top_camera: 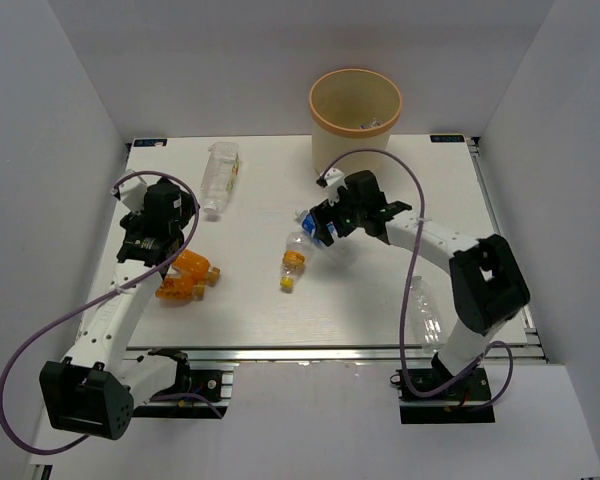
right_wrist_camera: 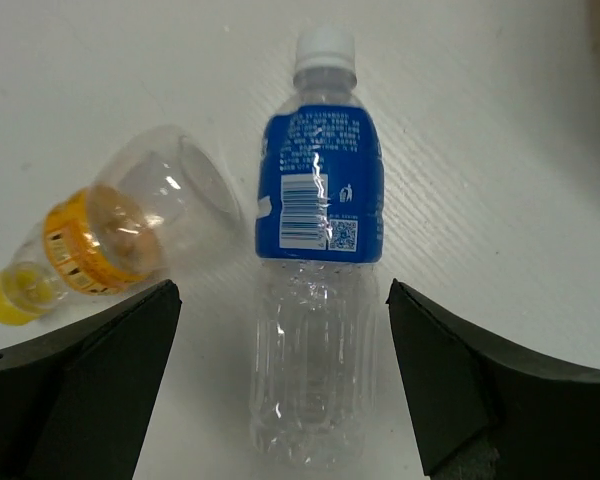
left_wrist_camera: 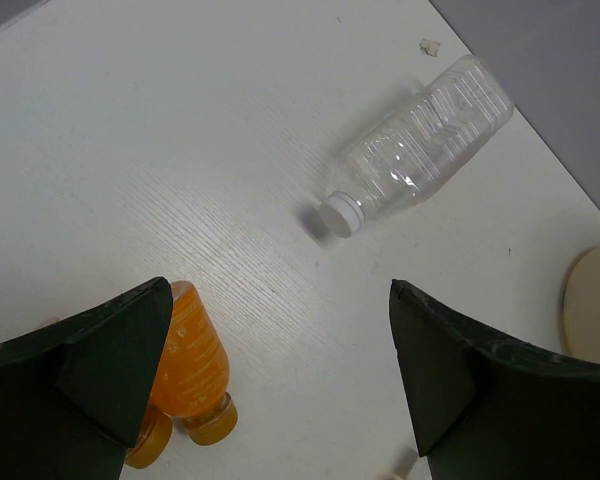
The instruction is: Put the plastic bottles in the bin
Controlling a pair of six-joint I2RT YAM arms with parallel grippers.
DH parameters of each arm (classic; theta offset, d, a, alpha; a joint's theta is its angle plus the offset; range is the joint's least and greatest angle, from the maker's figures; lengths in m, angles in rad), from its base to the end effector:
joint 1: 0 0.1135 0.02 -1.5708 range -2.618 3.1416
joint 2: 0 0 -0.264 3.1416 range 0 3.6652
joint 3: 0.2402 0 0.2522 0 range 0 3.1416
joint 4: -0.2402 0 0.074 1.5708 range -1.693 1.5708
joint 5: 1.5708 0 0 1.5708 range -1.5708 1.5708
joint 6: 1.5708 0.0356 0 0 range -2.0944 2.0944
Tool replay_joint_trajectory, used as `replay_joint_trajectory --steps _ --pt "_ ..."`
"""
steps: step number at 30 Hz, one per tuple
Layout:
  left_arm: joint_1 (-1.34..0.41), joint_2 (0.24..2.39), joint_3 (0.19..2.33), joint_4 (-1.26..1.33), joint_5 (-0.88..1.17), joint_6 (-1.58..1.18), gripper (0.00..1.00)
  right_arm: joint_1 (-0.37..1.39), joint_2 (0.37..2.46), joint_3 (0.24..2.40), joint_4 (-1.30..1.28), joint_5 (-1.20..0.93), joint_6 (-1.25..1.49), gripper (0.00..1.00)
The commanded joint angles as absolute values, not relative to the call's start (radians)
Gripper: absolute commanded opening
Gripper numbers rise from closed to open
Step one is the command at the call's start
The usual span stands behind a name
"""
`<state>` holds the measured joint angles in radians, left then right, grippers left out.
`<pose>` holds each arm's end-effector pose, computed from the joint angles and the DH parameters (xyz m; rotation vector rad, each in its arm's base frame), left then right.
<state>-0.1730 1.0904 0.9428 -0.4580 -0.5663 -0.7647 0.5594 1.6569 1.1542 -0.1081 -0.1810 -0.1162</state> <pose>0.2344 -0.0216 0.3117 -0.8960 1.8685 0.0468 0.3149 0.2047 0.2486 -0.8283 2.0440 0.4471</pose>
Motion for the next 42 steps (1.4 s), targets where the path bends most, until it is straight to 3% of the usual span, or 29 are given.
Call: replay_joint_trajectory --steps 1,7,9,12,22,33,42 --pt "-0.169 1.051 0.942 -0.477 -0.560 -0.773 0.98 0.563 1.738 1.204 -0.117 -0.126 -0.158 0.89" --pt "-0.170 1.045 0.940 -0.486 -0.592 -0.773 0.98 0.563 1.861 1.236 -0.112 -0.120 -0.126 0.89" --pt "-0.169 1.049 0.949 -0.497 -0.591 -0.773 0.98 0.563 1.862 1.233 -0.101 -0.098 -0.109 0.85" --pt "-0.170 1.048 0.948 -0.494 -0.592 -0.775 0.98 0.563 1.800 1.210 -0.052 -0.051 -0.077 0.77" --pt "-0.170 1.039 0.945 -0.488 -0.618 -0.773 0.98 0.561 1.658 1.180 -0.018 -0.075 -0.064 0.34" --pt "-0.169 1.040 0.950 -0.497 -0.620 -0.767 0.98 0.482 1.554 1.458 0.079 -0.130 -0.008 0.30" --pt "-0.170 1.031 0.957 -0.508 -0.711 -0.750 0.98 0.296 1.824 1.888 0.178 -0.239 0.150 0.34"
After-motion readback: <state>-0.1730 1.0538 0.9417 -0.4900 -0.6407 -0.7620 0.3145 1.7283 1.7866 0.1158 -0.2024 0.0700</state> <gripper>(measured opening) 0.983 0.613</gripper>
